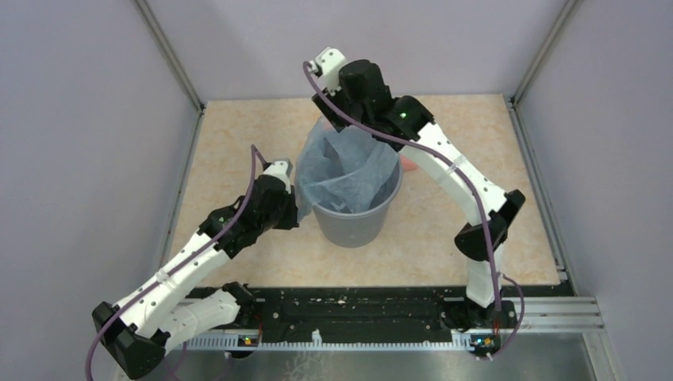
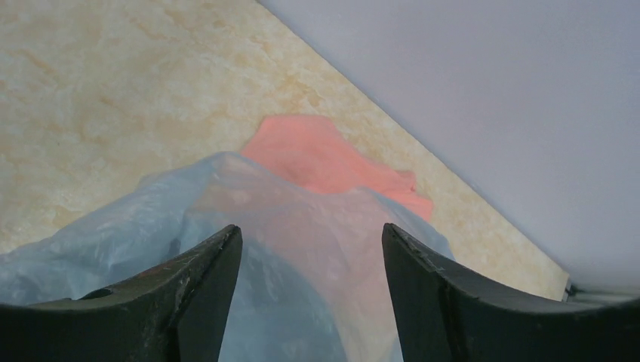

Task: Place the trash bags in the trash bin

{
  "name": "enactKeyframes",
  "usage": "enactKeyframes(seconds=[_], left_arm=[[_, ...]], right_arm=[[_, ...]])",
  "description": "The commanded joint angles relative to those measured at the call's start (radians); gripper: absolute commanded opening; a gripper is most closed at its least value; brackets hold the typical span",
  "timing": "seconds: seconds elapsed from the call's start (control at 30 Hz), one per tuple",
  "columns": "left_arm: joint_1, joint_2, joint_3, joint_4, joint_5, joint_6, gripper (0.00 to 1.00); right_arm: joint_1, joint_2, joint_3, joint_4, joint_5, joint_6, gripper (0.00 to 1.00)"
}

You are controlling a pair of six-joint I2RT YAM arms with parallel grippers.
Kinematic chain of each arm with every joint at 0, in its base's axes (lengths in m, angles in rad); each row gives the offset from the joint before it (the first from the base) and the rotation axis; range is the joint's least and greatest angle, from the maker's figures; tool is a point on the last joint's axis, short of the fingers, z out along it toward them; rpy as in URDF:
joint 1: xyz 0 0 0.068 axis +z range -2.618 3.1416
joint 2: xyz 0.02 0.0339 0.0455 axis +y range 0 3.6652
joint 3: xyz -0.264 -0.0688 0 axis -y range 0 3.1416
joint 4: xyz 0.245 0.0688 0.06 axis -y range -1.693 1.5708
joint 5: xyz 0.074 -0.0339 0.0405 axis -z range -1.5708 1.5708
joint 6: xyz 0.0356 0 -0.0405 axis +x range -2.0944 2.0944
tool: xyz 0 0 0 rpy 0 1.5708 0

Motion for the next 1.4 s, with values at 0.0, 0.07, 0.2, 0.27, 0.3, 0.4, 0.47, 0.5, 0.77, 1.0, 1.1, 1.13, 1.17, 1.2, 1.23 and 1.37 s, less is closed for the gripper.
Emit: enactKeyframes(seconds=[0.0, 0.07, 0.2, 0.27, 0.3, 0.4, 0.47, 0.5, 0.77, 1.0, 1.1, 1.13, 1.17, 1.2, 1.23, 1.37], left_arm=[[0.004, -0.041, -0.009, 0.063, 0.046, 0.017, 0.00], [0.004, -0.056, -0.010, 0.070, 0.048, 0.025, 0.00], [0.004, -0.076, -0.013, 0.072, 0.056, 0.039, 0.00], [0.004, -0.082, -0.018, 0.078, 0.064, 0.045, 0.00], [0.003, -0.084, -0.020, 0.081, 0.068, 0.048, 0.00], [0.004, -0.089, -0.023, 0.084, 0.076, 0.055, 0.00], [0.004, -0.095, -0.029, 0.086, 0.080, 0.056, 0.00], [0.004, -0.100, -0.030, 0.087, 0.082, 0.056, 0.00], [0.003, -0.112, -0.023, 0.087, 0.090, 0.058, 0.00], [0.004, -0.105, -0.019, 0.085, 0.096, 0.058, 0.00], [0.004, -0.104, -0.019, 0.084, 0.095, 0.055, 0.00], [0.003, -0.104, -0.019, 0.084, 0.095, 0.055, 0.00], [0.004, -0.102, -0.017, 0.084, 0.093, 0.055, 0.00], [0.004, -0.103, -0.017, 0.082, 0.094, 0.054, 0.00], [0.004, -0.102, -0.016, 0.083, 0.097, 0.053, 0.00], [0.004, -0.097, -0.013, 0.079, 0.098, 0.051, 0.00]], right_arm=[[0.019, -0.158, 0.022, -0.099, 0.169, 0.156, 0.69], [0.019, -0.219, -0.050, -0.125, 0.213, 0.206, 0.69], [0.019, -0.370, -0.247, -0.118, 0.277, 0.293, 0.70], [0.019, -0.414, -0.323, -0.113, 0.299, 0.343, 0.72], [0.019, -0.427, -0.351, -0.110, 0.306, 0.359, 0.72], [0.017, -0.425, -0.392, -0.137, 0.317, 0.397, 0.73], [0.016, -0.396, -0.371, -0.187, 0.318, 0.427, 0.71], [0.016, -0.382, -0.358, -0.211, 0.316, 0.444, 0.69], [0.016, -0.305, -0.323, -0.362, 0.346, 0.549, 0.54], [0.016, -0.346, -0.368, -0.387, 0.371, 0.578, 0.38], [0.017, -0.373, -0.388, -0.380, 0.368, 0.579, 0.31], [0.017, -0.384, -0.399, -0.375, 0.366, 0.579, 0.27], [0.018, -0.394, -0.408, -0.371, 0.362, 0.579, 0.23], [0.016, -0.402, -0.415, -0.366, 0.360, 0.578, 0.18], [0.016, -0.411, -0.427, -0.361, 0.356, 0.574, 0.13], [0.016, -0.445, -0.444, -0.349, 0.341, 0.571, 0.00]])
